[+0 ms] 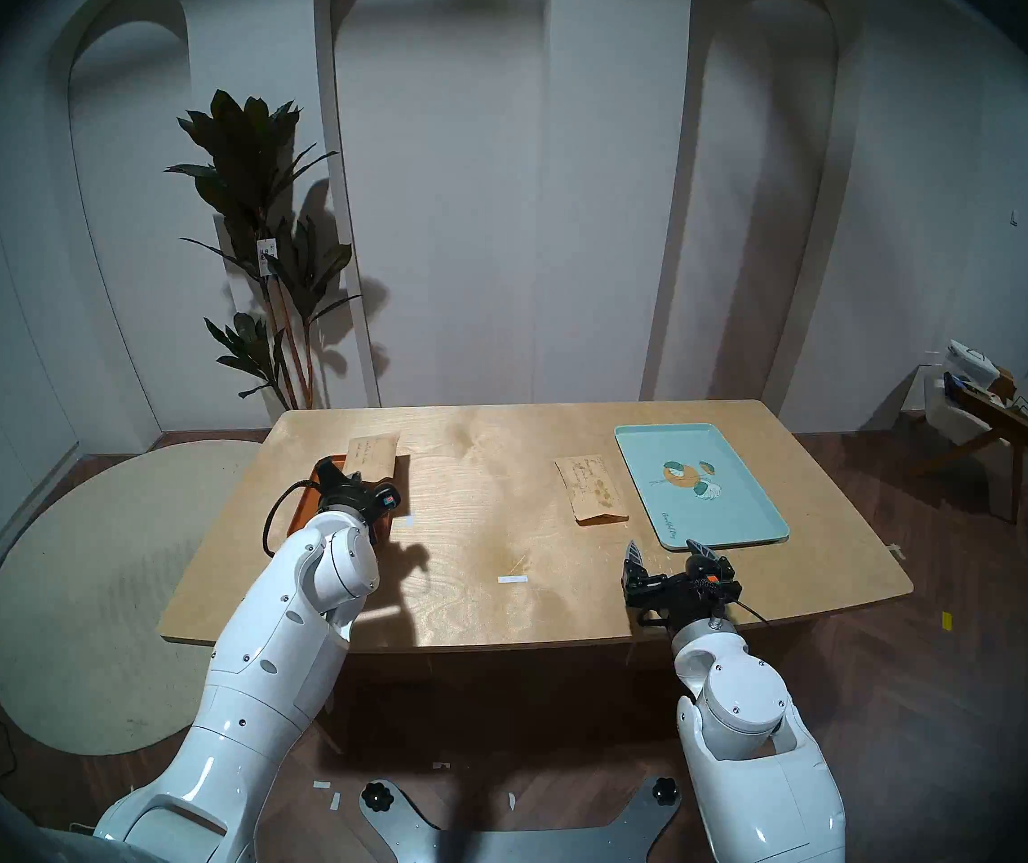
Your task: Sort the mail into the trays, one tray per recipient
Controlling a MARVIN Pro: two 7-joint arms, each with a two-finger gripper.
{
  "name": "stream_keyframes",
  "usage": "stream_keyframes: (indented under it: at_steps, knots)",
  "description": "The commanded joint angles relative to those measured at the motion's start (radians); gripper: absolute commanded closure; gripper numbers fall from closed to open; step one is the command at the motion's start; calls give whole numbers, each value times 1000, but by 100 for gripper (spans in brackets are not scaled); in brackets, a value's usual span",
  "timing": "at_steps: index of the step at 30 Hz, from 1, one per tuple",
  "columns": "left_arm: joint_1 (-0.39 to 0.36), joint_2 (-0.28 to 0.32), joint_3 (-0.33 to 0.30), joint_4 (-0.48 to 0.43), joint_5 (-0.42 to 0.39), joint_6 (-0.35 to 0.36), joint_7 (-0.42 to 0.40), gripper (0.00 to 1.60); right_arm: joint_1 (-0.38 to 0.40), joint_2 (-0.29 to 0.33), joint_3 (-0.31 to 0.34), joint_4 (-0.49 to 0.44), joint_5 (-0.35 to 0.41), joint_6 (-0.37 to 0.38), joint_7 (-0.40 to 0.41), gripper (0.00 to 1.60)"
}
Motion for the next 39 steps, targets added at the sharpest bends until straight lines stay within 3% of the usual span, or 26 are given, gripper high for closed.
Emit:
stream_keyframes:
  at_steps: [1,18,39]
  knots:
    - [-31,27,-16,18,-3,-34,12,160,3,-1,0,-24,2,-3,1,0]
    - [-27,43,-33,59,-11,-73,6,160,3,-1,0,-24,2,-3,1,0]
    - [39,63,-46,13,-23,-77,-14,160,3,-1,0,-24,2,-3,1,0]
